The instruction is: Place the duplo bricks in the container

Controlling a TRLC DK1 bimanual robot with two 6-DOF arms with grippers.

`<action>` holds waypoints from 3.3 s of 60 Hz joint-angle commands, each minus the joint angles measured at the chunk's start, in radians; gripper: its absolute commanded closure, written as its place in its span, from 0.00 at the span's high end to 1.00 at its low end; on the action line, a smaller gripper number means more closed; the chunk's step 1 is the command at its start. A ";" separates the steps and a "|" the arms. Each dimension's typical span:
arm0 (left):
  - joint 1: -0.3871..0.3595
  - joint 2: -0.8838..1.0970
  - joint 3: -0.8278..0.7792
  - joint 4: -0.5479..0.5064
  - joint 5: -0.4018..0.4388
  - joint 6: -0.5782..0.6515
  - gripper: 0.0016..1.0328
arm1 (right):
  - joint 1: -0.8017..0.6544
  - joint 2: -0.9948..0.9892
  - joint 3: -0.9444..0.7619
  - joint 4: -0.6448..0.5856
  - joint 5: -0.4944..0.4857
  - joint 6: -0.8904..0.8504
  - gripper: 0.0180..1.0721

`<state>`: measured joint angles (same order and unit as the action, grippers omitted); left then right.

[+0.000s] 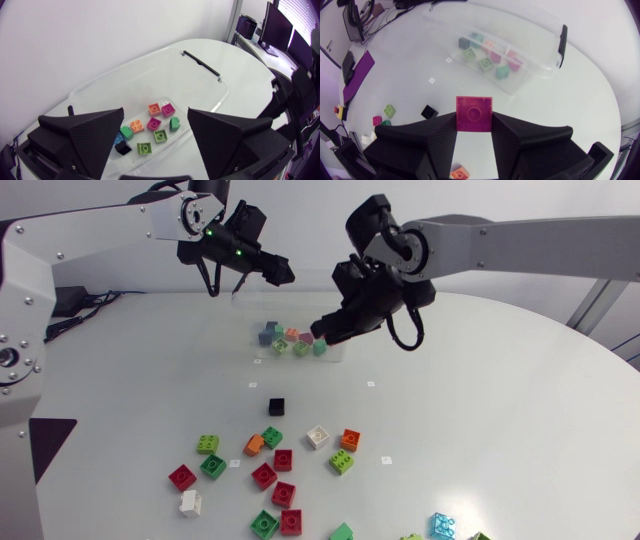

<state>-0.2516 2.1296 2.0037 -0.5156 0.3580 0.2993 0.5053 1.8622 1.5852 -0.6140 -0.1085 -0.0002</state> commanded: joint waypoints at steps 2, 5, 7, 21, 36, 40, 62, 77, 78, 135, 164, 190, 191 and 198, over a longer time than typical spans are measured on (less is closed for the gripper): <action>0.011 -0.109 -0.103 -0.001 -0.002 0.044 0.95 | -0.017 -0.001 0.078 0.017 -0.007 -0.006 0.30; 0.015 -0.163 -0.164 -0.001 -0.002 0.061 0.95 | -0.019 0.011 0.113 0.020 -0.008 -0.004 0.30; 0.015 -0.189 -0.198 0.000 -0.002 0.075 0.95 | -0.021 0.018 0.131 0.023 -0.008 -0.004 0.30; 0.020 -0.362 -0.450 0.009 -0.001 0.198 0.95 | -0.022 0.103 0.279 0.025 -0.008 0.009 0.30; 0.015 -0.461 -0.654 0.023 0.004 0.317 0.95 | -0.034 0.183 0.394 0.028 -0.013 0.025 0.30; 0.008 -0.471 -0.704 0.028 0.004 0.348 0.95 | -0.036 0.212 0.427 0.030 -0.013 0.031 0.30; -0.025 -0.431 -0.812 0.086 0.004 0.385 0.95 | -0.039 0.310 0.538 0.072 0.007 0.035 0.30; -0.031 -0.405 -0.816 0.100 0.001 0.386 0.95 | -0.053 0.364 0.585 0.106 0.040 0.032 0.58; -0.031 -0.405 -0.816 0.100 0.001 0.386 0.95 | -0.050 0.367 0.590 0.106 0.043 0.031 0.66; -0.078 -0.232 -0.818 0.108 -0.024 0.689 0.95 | -0.034 -0.127 -0.054 0.180 0.009 -0.066 0.95; -0.083 -0.092 -0.714 0.106 -0.022 0.776 0.85 | -0.008 -0.351 -0.522 0.267 -0.036 -0.141 0.95; -0.107 -0.071 -0.704 0.035 -0.014 0.778 0.10 | -0.013 -0.340 -0.689 0.260 -0.102 -0.391 0.95; -0.107 -0.071 -0.703 0.028 -0.014 0.776 0.10 | -0.016 -0.336 -0.689 0.260 -0.102 -0.397 0.95; -0.103 -0.088 -0.681 -0.031 -0.013 0.779 0.10 | -0.016 -0.298 -0.694 0.269 -0.102 -0.449 0.95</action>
<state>-0.3504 2.0342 1.2964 -0.5060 0.3393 1.0489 0.4957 1.5211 0.9157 -0.3576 -0.2066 -0.3878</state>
